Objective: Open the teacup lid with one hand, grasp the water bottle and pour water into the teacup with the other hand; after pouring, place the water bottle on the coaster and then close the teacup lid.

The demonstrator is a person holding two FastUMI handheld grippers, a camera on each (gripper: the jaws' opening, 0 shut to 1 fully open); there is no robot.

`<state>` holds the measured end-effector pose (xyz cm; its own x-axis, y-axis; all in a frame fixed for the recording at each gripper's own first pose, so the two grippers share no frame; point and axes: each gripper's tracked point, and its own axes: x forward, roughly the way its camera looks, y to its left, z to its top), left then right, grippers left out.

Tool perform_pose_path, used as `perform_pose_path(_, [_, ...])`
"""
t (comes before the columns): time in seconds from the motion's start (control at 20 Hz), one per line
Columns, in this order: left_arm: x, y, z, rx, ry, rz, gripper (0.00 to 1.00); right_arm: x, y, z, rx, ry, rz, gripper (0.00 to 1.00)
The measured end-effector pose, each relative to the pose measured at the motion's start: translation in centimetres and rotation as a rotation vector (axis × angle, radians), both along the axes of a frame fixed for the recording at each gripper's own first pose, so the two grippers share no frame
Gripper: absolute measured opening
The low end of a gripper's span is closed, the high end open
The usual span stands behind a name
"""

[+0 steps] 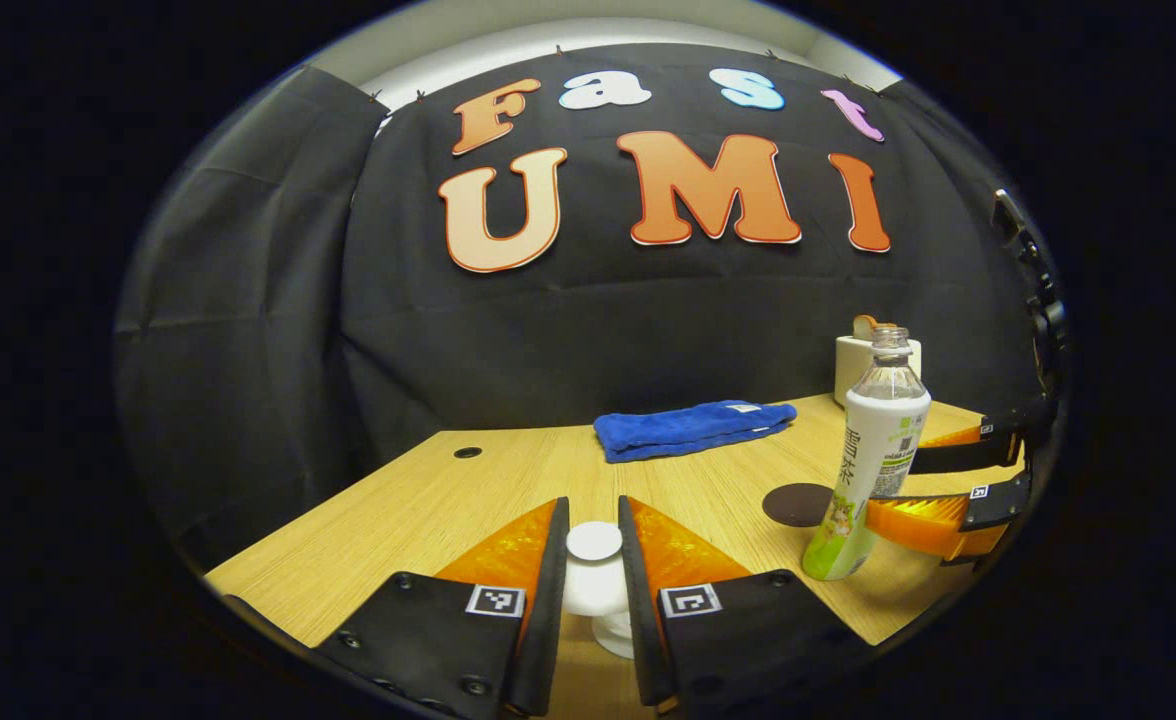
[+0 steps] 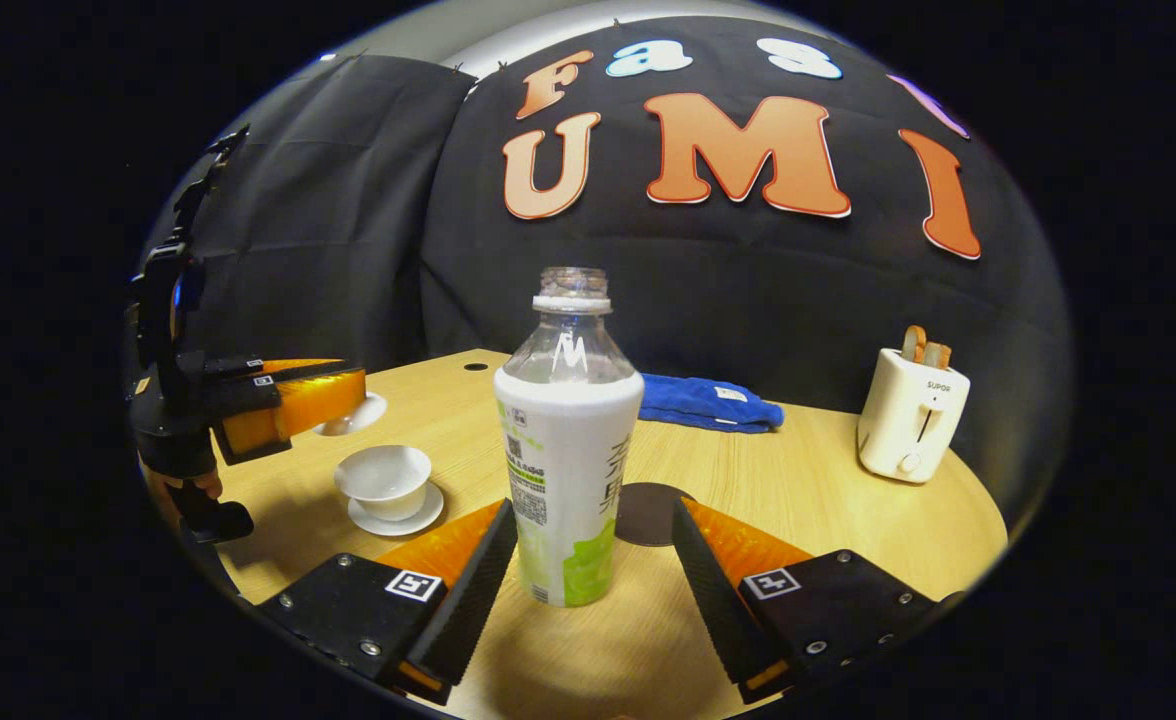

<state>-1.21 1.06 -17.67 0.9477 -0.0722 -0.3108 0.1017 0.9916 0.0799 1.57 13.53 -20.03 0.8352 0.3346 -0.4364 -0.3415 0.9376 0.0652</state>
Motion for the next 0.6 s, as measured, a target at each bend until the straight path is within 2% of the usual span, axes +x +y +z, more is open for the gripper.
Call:
perform_pose_path(0.05, [0.0, 0.3, -0.1, 0.000, 0.000, 0.006, 0.35, 0.2, 0.3, -0.3, -0.002, 0.006, 0.003, 0.93])
perform_pose_path(0.2, [-0.4, 1.1, -0.4, -0.002, 0.002, 0.021, 0.32, 0.6, 0.9, -0.9, -0.003, 0.011, -0.001, 0.89])
perform_pose_path(0.25, [-0.4, 1.5, -0.5, -0.005, -0.001, 0.025, 0.35, 0.7, 1.3, -0.9, 0.004, 0.010, 0.000, 0.83])
perform_pose_path(0.3, [-0.5, 1.6, -0.5, -0.007, 0.002, 0.028, 0.32, 0.7, 1.5, -0.9, 0.010, 0.009, 0.002, 0.80])
perform_pose_path(0.35, [-0.7, 1.8, -0.5, -0.008, 0.000, 0.031, 0.35, 0.6, 1.5, -0.7, 0.012, 0.007, 0.002, 0.70])
perform_pose_path(0.4, [-0.7, 1.9, -0.4, -0.005, -0.003, 0.034, 0.35, 0.8, 1.8, -0.7, 0.003, 0.004, 0.007, 0.66])
perform_pose_path(0.6, [-1.1, 3.2, -0.5, 0.001, -0.011, 0.048, 0.35, 1.3, 1.5, 0.9, -0.080, -0.062, 0.026, 0.64])
